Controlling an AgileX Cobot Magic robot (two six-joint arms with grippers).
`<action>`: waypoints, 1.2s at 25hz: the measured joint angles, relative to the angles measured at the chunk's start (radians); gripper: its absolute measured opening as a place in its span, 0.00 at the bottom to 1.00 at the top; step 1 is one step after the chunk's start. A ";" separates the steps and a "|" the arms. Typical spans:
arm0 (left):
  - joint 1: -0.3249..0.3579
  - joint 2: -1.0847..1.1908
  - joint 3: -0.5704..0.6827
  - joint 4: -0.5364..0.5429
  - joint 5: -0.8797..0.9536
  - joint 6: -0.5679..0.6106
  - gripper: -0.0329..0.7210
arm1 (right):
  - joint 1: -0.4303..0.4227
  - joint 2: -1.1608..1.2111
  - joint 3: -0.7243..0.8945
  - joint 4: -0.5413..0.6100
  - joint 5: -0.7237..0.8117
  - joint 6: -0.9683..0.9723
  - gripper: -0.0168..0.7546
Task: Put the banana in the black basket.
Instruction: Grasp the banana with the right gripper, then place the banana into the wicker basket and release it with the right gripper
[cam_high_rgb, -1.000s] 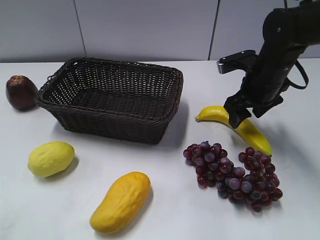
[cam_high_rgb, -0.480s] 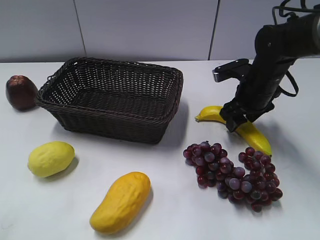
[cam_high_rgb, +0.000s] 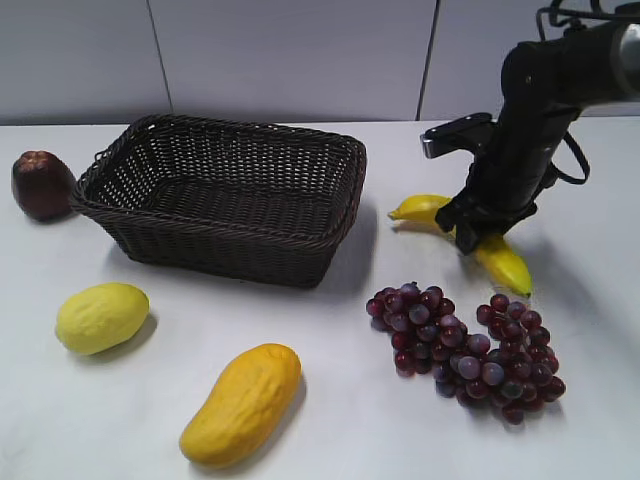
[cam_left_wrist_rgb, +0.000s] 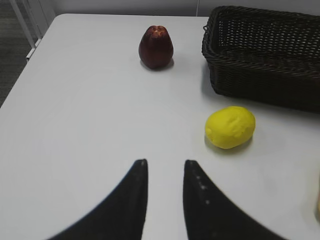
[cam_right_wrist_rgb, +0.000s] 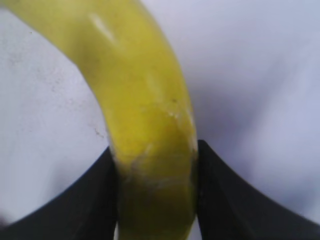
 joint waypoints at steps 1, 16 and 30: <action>0.000 0.000 0.000 0.000 0.000 0.000 0.36 | 0.000 -0.002 -0.024 -0.001 0.019 0.000 0.46; 0.000 0.000 0.000 0.000 0.000 0.000 0.36 | 0.061 -0.125 -0.437 0.130 0.208 -0.081 0.46; 0.000 0.000 0.000 0.000 0.000 0.000 0.36 | 0.321 -0.051 -0.459 0.158 -0.014 -0.130 0.46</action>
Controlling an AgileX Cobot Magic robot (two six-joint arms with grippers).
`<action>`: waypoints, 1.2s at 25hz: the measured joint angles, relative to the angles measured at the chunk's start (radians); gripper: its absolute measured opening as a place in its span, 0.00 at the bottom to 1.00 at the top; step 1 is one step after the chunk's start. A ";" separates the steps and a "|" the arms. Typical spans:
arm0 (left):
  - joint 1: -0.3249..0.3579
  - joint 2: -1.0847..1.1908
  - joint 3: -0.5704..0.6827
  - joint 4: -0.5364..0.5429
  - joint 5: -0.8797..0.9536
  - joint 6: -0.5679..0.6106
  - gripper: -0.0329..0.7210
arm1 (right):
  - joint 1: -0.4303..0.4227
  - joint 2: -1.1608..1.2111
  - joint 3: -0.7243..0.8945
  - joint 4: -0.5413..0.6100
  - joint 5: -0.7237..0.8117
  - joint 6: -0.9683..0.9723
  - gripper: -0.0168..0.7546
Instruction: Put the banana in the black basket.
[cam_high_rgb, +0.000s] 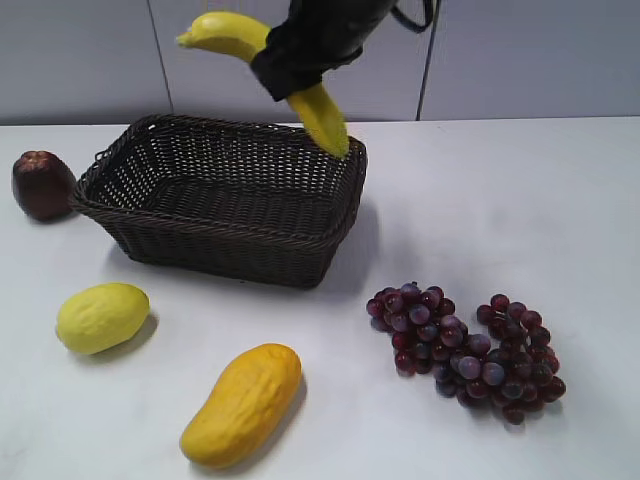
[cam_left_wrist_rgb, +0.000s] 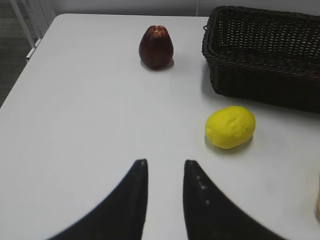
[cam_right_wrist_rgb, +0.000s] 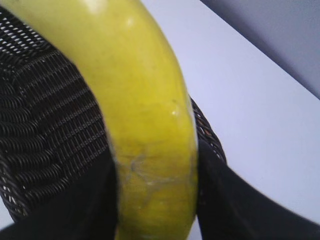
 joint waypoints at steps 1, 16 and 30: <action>0.000 0.000 0.000 0.000 0.000 0.000 0.36 | 0.009 0.014 0.000 0.000 -0.018 0.000 0.46; 0.000 0.000 0.000 0.000 0.000 0.000 0.36 | 0.029 0.107 -0.005 -0.013 -0.097 -0.001 0.86; 0.000 0.000 0.000 0.000 0.000 0.000 0.36 | 0.029 0.059 -0.127 -0.087 0.212 -0.001 0.86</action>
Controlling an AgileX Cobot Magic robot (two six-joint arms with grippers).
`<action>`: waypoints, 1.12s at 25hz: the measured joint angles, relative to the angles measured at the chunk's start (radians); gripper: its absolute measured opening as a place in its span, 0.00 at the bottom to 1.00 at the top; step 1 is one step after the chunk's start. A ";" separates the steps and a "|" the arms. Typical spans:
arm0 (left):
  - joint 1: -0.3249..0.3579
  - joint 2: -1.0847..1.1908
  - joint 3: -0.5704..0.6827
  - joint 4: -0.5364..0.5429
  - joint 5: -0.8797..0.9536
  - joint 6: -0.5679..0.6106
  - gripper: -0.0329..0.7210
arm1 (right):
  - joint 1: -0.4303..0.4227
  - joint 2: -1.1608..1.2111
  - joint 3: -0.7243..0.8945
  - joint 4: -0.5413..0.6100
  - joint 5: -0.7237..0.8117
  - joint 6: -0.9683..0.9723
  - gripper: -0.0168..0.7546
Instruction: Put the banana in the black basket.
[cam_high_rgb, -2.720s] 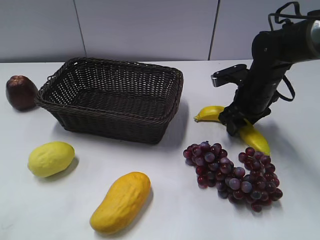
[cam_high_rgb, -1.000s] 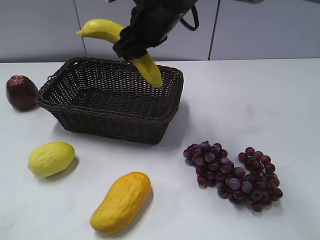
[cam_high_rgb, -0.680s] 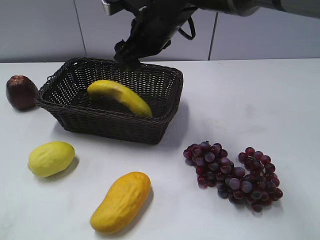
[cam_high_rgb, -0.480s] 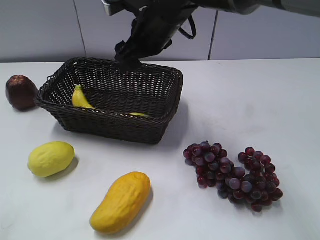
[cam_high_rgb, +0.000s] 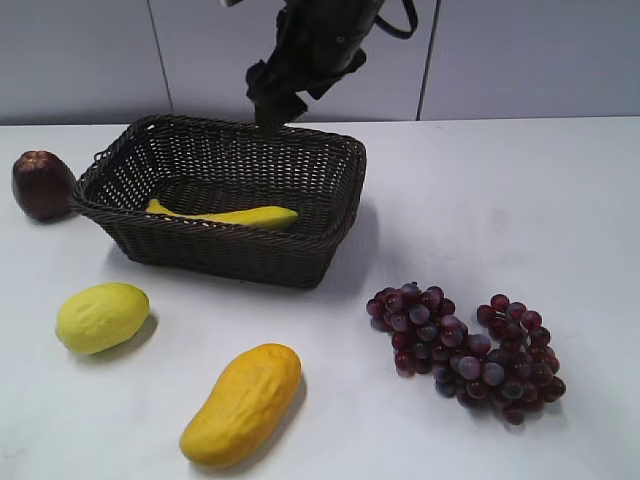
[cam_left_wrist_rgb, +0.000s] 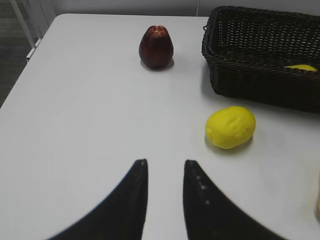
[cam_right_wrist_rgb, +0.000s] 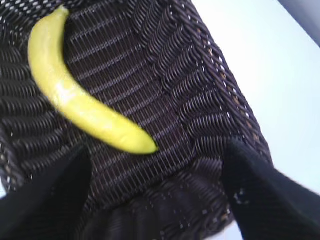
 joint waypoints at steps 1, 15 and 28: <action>0.000 0.000 0.000 0.000 0.000 0.000 0.36 | 0.000 -0.019 0.000 -0.015 0.021 0.000 0.86; 0.000 0.000 0.000 0.000 0.000 0.000 0.36 | -0.003 -0.246 0.029 -0.165 0.240 0.231 0.80; 0.000 0.000 0.000 0.000 0.000 0.000 0.36 | -0.003 -0.524 0.525 -0.173 0.240 0.343 0.79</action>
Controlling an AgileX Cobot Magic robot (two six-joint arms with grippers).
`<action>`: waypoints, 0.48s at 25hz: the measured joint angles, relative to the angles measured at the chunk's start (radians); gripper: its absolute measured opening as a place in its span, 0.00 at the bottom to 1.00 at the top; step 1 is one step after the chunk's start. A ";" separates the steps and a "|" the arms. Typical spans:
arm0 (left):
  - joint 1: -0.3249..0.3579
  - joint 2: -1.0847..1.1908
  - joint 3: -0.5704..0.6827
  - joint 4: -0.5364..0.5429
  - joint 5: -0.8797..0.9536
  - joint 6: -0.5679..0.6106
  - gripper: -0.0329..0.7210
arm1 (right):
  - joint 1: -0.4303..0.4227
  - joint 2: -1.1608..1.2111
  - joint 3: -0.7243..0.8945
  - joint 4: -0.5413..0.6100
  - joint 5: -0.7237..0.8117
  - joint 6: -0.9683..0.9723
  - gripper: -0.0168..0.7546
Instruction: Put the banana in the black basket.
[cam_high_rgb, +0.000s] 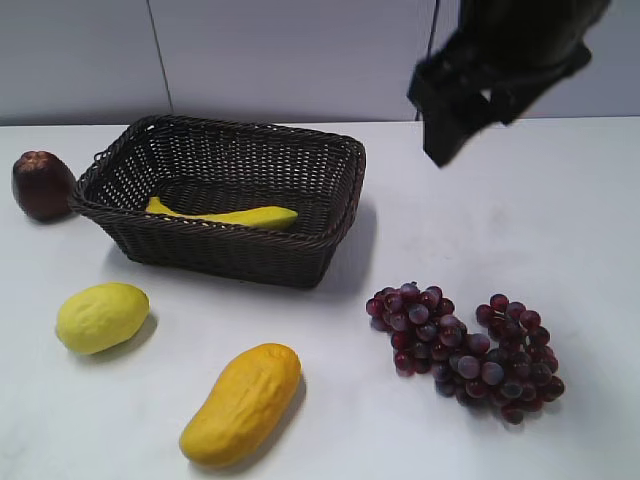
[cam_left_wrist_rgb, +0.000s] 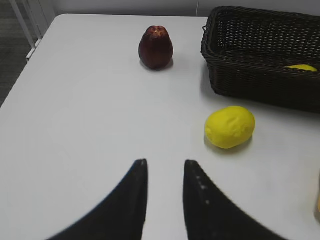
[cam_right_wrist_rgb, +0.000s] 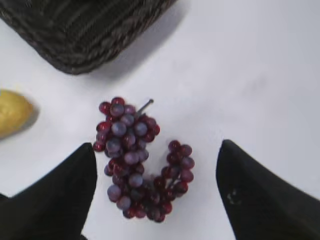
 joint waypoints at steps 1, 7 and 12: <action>0.000 0.000 0.000 0.000 0.000 0.000 0.36 | 0.000 -0.027 0.066 0.000 0.000 0.010 0.79; 0.000 0.000 0.000 0.000 0.000 0.000 0.36 | 0.000 -0.214 0.437 0.001 -0.114 0.073 0.79; 0.000 0.000 0.000 0.000 0.000 0.000 0.36 | 0.000 -0.375 0.645 0.001 -0.191 0.120 0.79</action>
